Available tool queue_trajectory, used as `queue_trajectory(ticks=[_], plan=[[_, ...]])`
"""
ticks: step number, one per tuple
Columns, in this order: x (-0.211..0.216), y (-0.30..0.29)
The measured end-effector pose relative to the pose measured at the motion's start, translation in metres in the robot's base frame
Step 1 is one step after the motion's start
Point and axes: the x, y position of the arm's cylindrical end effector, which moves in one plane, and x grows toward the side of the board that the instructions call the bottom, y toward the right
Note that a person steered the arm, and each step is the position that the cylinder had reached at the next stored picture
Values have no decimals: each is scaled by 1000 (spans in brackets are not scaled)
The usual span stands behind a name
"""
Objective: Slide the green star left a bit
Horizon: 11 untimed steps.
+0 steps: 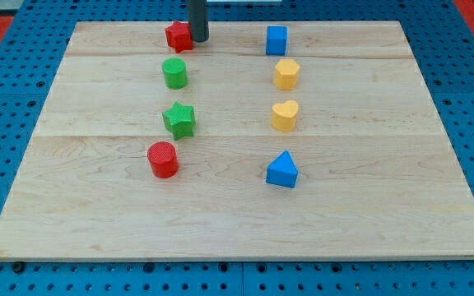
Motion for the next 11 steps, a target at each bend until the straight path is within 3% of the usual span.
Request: queue_trajectory(ticks=[2,8,11], plan=[[38,24],[191,10],[178,-7]])
